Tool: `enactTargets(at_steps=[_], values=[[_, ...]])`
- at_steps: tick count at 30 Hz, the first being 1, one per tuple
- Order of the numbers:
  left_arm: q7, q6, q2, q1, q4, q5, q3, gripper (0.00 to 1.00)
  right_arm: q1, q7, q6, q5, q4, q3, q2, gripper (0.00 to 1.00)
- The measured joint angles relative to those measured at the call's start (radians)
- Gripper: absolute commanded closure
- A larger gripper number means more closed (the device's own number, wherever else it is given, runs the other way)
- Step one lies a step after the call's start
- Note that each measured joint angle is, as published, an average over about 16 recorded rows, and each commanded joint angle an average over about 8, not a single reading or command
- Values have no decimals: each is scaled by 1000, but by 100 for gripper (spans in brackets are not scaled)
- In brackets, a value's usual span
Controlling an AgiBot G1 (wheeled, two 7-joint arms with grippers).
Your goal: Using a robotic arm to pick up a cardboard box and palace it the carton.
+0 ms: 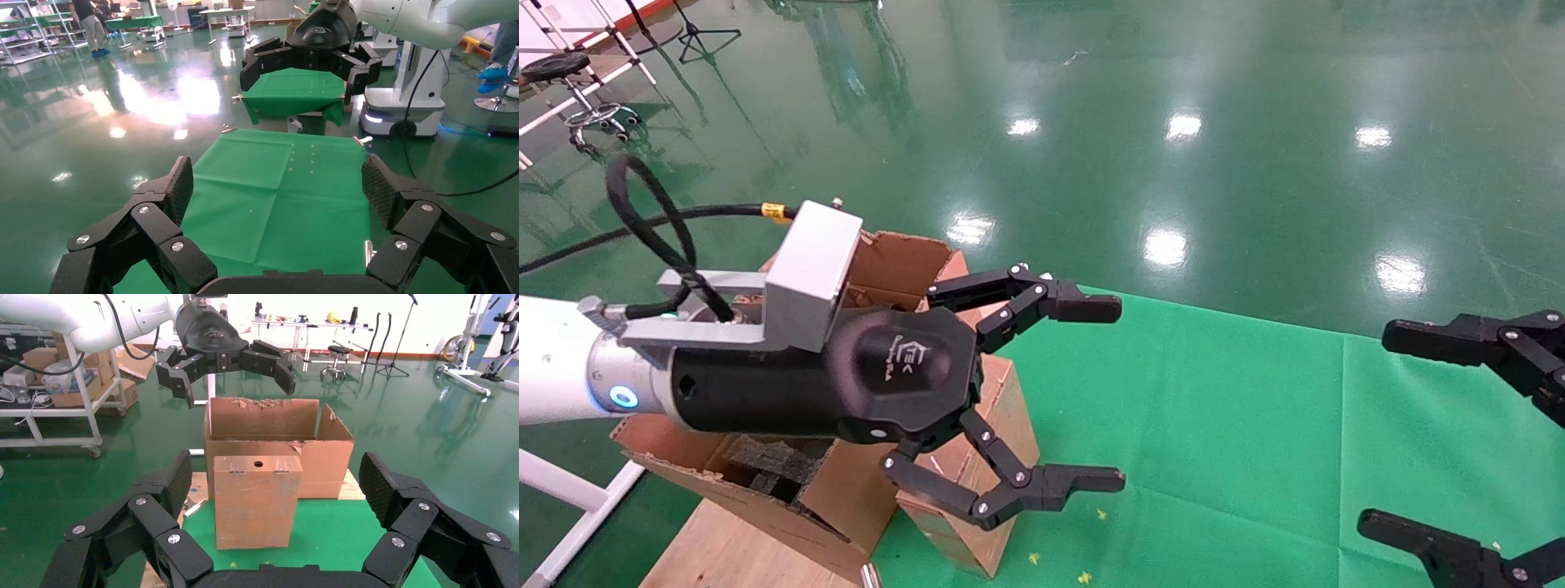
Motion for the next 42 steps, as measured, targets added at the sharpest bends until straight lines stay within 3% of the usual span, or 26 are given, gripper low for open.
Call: enactTargets(at_steps=[13,14,16,21,23,42], values=[[0,0,-1,0,0,1,0,0,0,0,0,0,0,0,0,0],[1,1,-1,0,-1,3,1,0,0,0,0,0,0,0,0,4],[1,1,-5,-3,-4,13,4,0,0,0,0,0,0,0,0,22],[-12,1,-18,-22,-13,62,20,0,0,0,0,0,0,0,0,85],[-21,-1,-23,-35,-16,88,29,0,0,0,0,0,0,0,0,98],[-143,-23,-59,-143,-38,262,104,0,0,0,0,0,0,0,0,100]])
